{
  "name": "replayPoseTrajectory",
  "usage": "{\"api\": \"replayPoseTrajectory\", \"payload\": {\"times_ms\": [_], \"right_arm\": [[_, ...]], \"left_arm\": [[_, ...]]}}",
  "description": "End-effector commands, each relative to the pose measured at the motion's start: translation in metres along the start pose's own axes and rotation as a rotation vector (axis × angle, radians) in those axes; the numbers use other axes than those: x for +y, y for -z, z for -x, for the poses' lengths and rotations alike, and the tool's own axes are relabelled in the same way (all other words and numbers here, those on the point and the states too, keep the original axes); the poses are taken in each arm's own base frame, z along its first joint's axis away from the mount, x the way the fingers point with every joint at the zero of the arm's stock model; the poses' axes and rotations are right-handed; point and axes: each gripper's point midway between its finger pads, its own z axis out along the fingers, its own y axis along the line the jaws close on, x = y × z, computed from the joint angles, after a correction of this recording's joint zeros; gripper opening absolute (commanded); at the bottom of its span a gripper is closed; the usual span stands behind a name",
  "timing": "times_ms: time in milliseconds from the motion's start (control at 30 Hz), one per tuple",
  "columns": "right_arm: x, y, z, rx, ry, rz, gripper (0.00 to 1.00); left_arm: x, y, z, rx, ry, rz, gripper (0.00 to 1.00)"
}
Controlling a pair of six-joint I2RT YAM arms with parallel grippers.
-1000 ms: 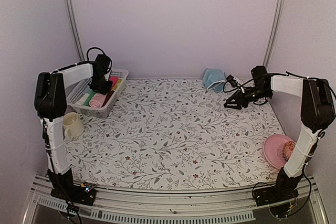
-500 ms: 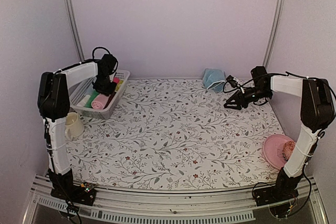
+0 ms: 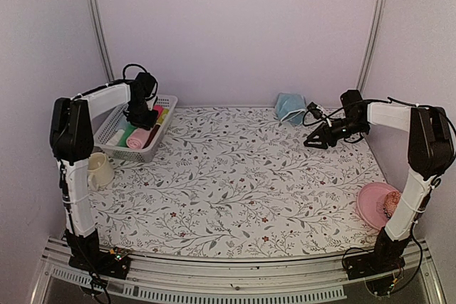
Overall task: Roll the towels
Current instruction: Place the towel in the bin.
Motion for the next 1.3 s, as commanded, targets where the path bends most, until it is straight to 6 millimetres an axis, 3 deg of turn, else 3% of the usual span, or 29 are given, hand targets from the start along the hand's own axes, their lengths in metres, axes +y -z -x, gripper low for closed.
{"api": "replayPoseTrajectory", "payload": {"times_ms": [0, 233, 467, 567, 900, 1100, 1133, 1200, 1267], "right_arm": [[0.001, 0.0, 0.006, -0.01, 0.016, 0.014, 0.47], [0.001, 0.0, 0.006, -0.01, 0.017, 0.013, 0.47], [0.0, -0.002, 0.004, -0.006, 0.018, 0.014, 0.47], [-0.001, -0.002, 0.004, -0.003, 0.014, 0.013, 0.47], [-0.002, -0.003, 0.003, 0.0, 0.015, 0.012, 0.47], [-0.002, -0.004, 0.002, 0.003, 0.01, 0.015, 0.47], [-0.002, -0.003, 0.002, 0.002, 0.01, 0.014, 0.47], [-0.003, -0.004, 0.001, 0.006, 0.008, 0.015, 0.47], [-0.003, -0.005, 0.0, 0.007, 0.005, 0.015, 0.47]], "left_arm": [[-0.028, 0.001, -0.015, 0.054, 0.02, -0.132, 0.1], [-0.042, -0.013, -0.024, 0.08, 0.046, -0.194, 0.11], [-0.047, -0.02, -0.031, 0.091, 0.052, -0.212, 0.5], [-0.043, -0.012, -0.024, 0.065, 0.06, -0.202, 0.57], [-0.023, 0.039, 0.021, -0.116, 0.117, -0.167, 0.62], [-0.012, 0.062, 0.035, -0.197, 0.145, -0.141, 0.62], [-0.012, 0.061, 0.035, -0.199, 0.146, -0.139, 0.6], [-0.01, 0.078, 0.042, -0.249, 0.153, -0.149, 0.53], [-0.013, 0.08, 0.043, -0.261, 0.154, -0.164, 0.39]]}}
